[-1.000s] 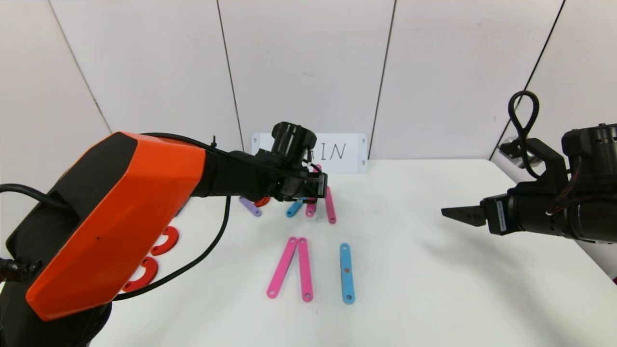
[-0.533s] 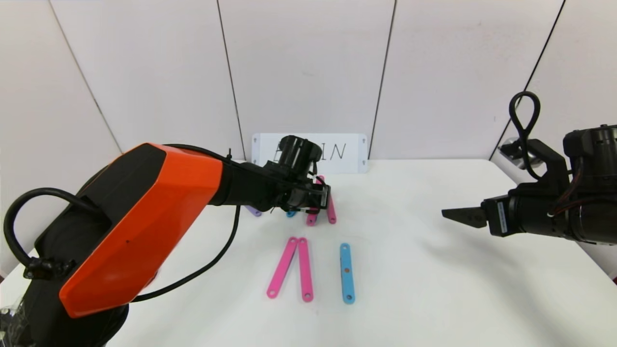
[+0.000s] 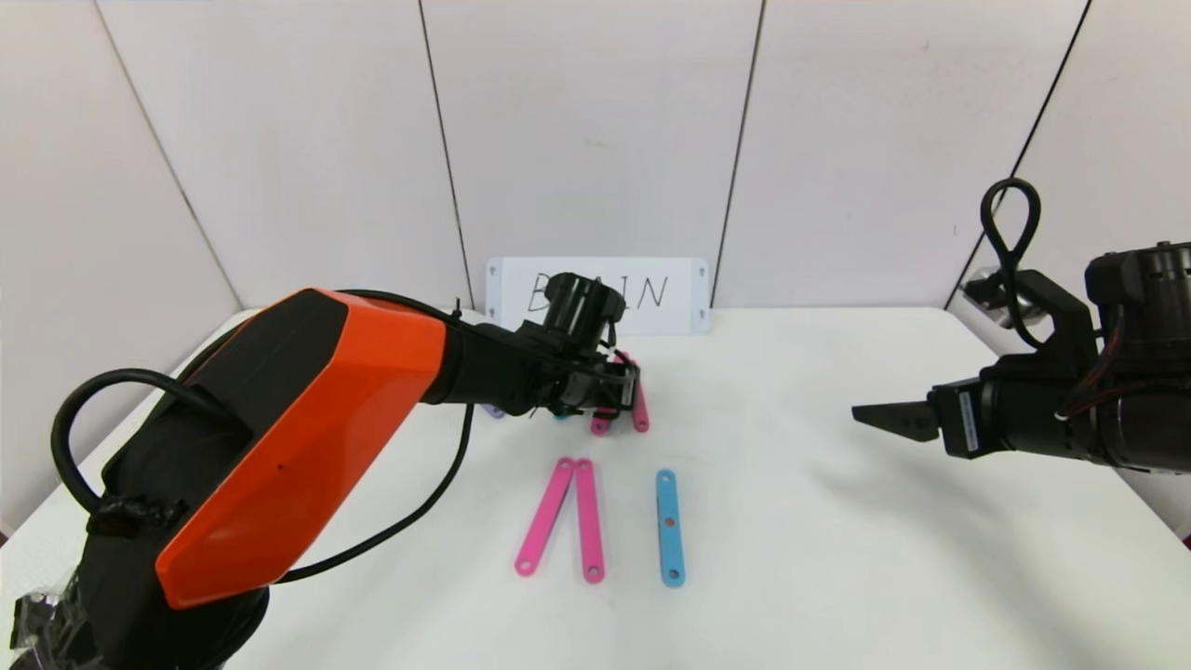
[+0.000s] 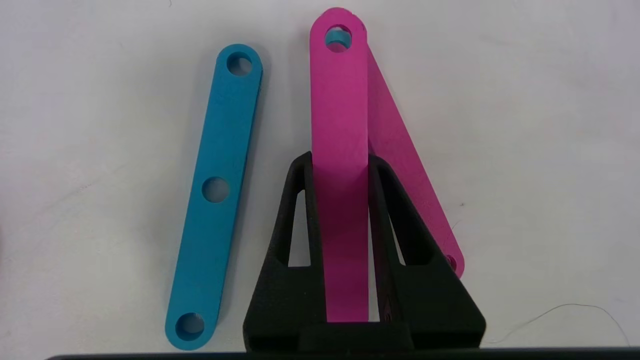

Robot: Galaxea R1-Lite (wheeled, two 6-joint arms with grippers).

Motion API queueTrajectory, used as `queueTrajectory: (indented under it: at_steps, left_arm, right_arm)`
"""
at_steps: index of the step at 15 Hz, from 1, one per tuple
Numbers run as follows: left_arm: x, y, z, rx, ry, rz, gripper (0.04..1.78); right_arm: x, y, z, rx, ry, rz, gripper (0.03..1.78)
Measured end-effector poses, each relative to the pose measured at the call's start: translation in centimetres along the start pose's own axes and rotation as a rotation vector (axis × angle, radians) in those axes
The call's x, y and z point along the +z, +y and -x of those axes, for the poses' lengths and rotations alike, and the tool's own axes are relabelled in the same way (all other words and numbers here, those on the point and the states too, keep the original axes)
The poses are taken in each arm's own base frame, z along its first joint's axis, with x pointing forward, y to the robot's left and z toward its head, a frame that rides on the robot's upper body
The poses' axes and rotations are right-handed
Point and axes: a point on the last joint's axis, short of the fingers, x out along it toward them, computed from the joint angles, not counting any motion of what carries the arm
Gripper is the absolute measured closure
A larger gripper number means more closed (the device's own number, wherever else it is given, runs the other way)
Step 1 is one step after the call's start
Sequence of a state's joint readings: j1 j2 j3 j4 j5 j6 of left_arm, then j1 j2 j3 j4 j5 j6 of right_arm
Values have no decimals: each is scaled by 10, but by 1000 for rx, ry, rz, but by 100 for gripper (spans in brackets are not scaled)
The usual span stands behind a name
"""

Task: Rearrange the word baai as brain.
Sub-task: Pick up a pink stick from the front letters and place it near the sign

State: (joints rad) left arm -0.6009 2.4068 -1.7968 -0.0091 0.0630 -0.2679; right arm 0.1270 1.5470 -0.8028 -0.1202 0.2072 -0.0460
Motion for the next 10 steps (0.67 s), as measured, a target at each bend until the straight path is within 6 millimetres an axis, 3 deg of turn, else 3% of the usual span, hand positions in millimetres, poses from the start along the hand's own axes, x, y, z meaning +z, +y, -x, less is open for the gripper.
queueTrajectory:
  at_steps: [10]
  left_arm:
    - [-1,0,-10,36,-8,0,152]
  right_arm:
    - [-1,1,-2,5,6,3,8]
